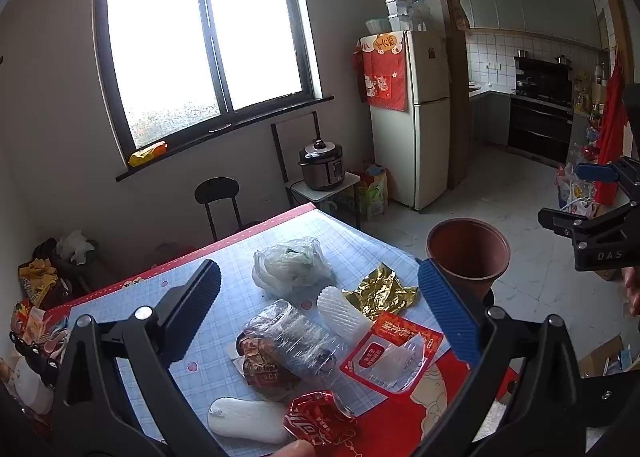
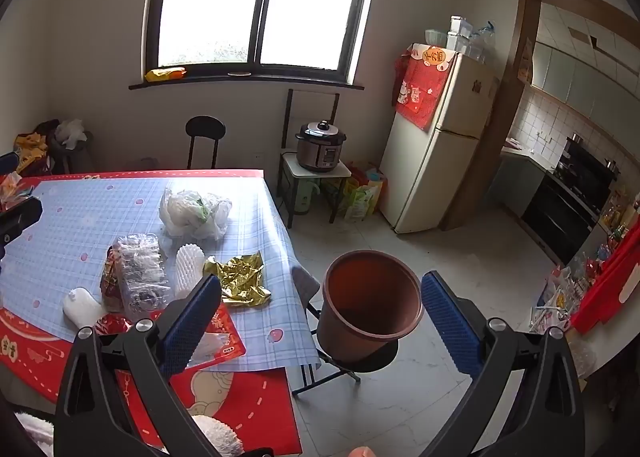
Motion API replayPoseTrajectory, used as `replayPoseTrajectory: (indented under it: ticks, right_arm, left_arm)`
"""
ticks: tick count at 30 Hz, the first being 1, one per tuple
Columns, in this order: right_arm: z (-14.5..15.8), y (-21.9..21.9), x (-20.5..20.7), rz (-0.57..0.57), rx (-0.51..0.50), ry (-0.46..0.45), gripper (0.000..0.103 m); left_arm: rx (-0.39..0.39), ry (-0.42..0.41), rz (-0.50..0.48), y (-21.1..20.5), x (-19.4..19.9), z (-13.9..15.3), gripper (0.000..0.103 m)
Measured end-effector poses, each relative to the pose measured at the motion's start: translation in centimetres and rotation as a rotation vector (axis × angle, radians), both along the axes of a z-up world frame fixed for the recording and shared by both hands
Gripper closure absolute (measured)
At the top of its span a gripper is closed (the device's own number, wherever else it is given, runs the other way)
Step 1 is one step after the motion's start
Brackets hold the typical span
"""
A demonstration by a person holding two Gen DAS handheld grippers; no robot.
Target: Collect trash
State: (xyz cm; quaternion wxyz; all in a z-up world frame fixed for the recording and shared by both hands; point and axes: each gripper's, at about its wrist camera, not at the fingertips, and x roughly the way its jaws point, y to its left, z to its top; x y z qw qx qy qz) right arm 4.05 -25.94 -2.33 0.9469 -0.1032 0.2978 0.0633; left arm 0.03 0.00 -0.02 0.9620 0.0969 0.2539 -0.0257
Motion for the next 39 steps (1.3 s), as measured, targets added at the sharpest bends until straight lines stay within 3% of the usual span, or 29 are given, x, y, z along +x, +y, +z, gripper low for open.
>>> replayPoseTrajectory:
  ticks: [39]
  right_arm:
    - [0.71, 0.05, 0.16, 0.005, 0.022, 0.004, 0.005]
  left_arm:
    - [-0.022, -0.004, -0.001, -0.10, -0.40, 0.74, 0.005]
